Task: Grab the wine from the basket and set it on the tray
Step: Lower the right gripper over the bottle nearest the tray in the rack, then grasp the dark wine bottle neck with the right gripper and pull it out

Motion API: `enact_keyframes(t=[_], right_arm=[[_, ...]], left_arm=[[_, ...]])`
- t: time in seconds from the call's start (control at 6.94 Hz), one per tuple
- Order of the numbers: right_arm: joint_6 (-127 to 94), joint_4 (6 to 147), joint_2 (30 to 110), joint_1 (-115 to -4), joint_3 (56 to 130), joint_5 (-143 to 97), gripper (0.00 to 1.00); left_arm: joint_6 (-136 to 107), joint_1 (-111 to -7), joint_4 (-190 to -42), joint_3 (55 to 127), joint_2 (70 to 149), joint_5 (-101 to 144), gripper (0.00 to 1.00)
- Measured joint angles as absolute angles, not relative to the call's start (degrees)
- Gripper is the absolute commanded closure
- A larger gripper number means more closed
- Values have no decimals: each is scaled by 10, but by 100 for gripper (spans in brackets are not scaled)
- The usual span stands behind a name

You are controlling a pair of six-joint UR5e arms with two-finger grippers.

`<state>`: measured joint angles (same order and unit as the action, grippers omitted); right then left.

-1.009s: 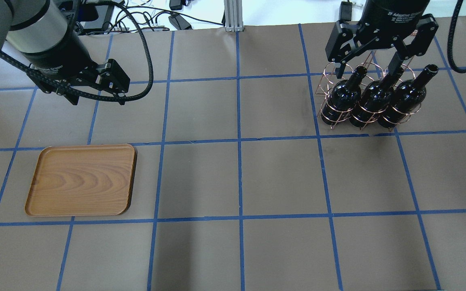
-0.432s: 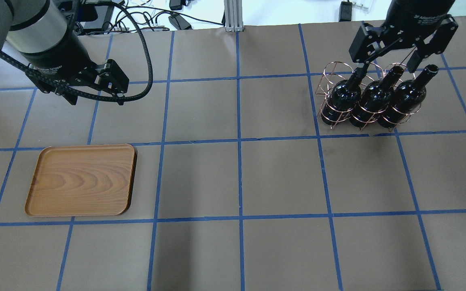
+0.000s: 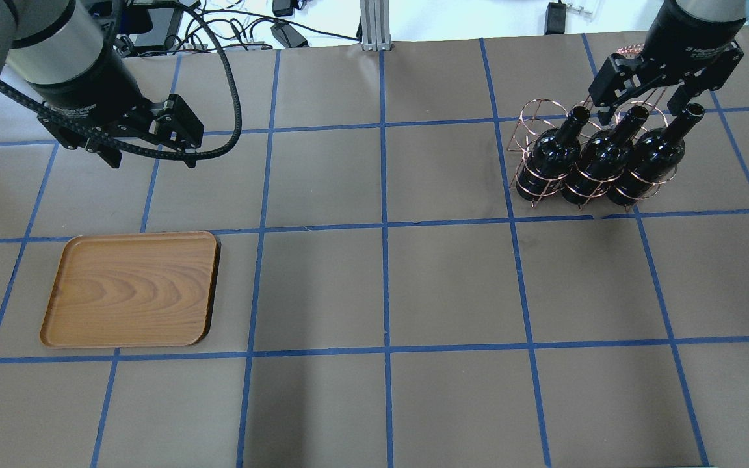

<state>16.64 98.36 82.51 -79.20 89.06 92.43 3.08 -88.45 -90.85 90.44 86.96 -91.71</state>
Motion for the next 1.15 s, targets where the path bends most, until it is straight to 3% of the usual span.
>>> enact_keyframes(t=[0.58, 0.86, 1.15], right_arm=[[182, 1034, 786, -787, 897, 925, 26], [187, 1038, 781, -787, 898, 926, 26], [189, 1039, 777, -786, 898, 931, 33]], left_arm=[[31, -884, -911, 904, 869, -919, 0], [31, -884, -912, 904, 869, -920, 0], [31, -884, -912, 904, 869, -920, 0]])
